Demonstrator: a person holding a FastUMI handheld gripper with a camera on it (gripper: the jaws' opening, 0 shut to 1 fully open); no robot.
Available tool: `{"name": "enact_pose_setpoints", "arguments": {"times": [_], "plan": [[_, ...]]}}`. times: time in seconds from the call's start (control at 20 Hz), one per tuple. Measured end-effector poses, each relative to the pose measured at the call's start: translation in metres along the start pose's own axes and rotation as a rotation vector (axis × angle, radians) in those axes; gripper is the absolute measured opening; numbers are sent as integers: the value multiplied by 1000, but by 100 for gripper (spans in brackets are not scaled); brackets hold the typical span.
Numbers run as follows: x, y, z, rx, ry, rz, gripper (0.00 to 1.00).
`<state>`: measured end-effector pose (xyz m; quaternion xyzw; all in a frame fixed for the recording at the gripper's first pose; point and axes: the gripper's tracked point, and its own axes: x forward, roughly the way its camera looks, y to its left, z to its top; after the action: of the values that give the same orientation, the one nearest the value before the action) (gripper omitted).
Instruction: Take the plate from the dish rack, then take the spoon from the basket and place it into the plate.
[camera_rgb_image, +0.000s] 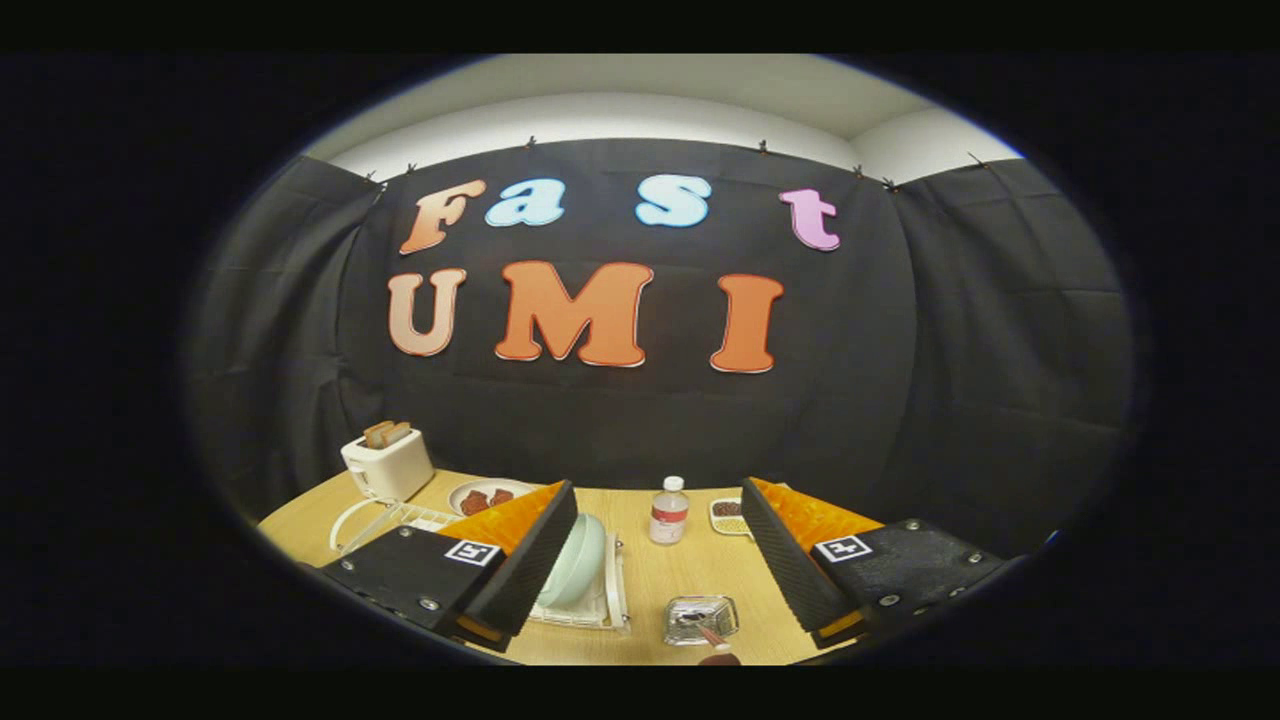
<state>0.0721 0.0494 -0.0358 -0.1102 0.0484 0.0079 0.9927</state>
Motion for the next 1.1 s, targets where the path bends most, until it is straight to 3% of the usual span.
{"name": "enact_pose_setpoints", "arguments": {"times": [0.5,0.75,0.9,1.1], "plan": [[60,41,-81,-53,190,74,99],[84,46,-128,-130,293,57,99],[92,55,-152,-112,361,86,99],[100,66,-170,-86,411,91,86]]}}
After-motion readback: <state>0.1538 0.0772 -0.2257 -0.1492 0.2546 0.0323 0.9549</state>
